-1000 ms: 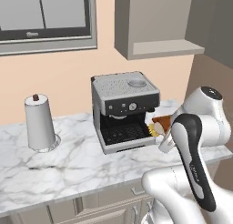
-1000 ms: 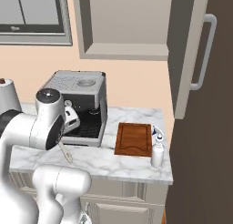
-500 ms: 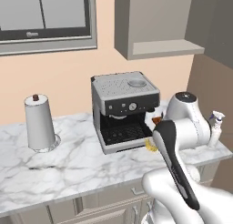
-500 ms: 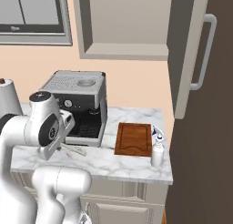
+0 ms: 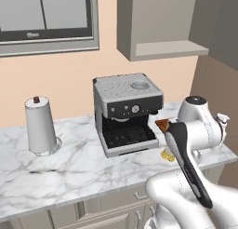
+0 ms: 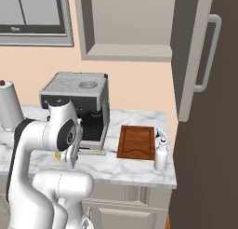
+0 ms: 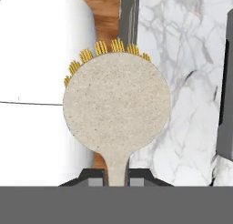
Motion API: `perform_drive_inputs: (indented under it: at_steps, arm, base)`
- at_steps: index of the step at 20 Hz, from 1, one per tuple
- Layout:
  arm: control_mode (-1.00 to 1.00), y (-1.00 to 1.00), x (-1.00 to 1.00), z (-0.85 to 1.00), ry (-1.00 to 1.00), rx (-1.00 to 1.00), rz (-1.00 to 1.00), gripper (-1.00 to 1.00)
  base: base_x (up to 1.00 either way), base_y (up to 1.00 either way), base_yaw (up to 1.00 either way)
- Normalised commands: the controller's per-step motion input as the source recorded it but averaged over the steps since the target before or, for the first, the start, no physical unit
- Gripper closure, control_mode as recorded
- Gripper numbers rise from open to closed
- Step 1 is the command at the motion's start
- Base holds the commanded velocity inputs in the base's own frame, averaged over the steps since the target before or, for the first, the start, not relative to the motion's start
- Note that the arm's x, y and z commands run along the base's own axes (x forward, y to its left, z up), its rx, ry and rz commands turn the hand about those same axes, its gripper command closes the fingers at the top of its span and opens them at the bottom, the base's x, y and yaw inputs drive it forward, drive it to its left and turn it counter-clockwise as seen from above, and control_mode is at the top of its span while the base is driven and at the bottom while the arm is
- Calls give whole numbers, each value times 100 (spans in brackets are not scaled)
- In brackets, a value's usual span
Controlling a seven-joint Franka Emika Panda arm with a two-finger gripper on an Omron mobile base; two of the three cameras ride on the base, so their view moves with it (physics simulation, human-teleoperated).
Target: Grab the spray bottle from the cabinet, then place it next to the cutting board for sanitizing. Then grab the dish brush from the countertop next to the sink and place it next to the cutting board.
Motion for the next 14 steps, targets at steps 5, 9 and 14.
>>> perform_drive_inputs:
  at_steps: [5,9,14]
  arm:
    - [-100,-25,4,-13,-3,3,1,100]
    - [-100,-39,14,-21,-1,2,0,100]
    - [-100,-36,27,-33,0,0,0,100]
  base:
    - [0,0,0]
    - [0,0,0]
    - [0,0,0]
